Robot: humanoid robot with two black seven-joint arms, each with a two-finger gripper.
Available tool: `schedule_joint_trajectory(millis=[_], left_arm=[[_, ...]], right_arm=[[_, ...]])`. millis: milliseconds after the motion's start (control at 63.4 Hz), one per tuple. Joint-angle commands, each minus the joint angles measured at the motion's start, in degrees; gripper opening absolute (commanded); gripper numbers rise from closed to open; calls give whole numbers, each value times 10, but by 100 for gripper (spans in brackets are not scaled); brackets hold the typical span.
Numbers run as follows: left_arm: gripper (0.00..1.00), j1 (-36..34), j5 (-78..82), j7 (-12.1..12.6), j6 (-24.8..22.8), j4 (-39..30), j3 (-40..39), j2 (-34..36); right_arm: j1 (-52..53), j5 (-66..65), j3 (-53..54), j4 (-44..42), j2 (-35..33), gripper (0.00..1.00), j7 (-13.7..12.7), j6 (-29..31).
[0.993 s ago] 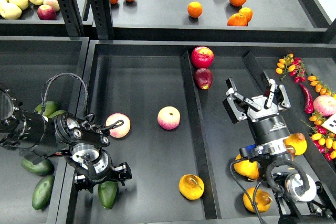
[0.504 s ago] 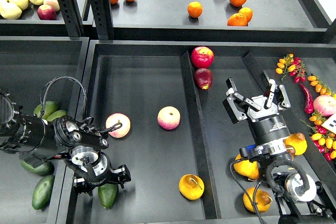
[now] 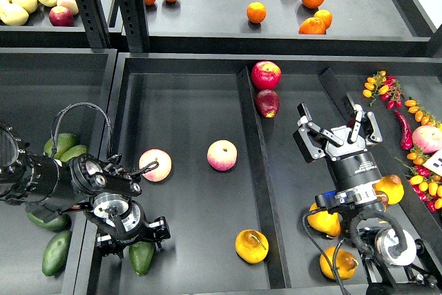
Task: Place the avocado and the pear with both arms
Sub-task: 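Lower the left gripper onto the avocado and close it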
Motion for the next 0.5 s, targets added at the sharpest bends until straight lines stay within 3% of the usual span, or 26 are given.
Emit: schedule_joint_trajectory(millis=[0,489], left_arm=[[57,0,-1,0,-10,5,-7,0],[34,0,-2,0,-28,5,-16,0]], right_arm=[[0,0,0,0,0,100,0,1],[-3,0,0,0,0,100,0,8]])
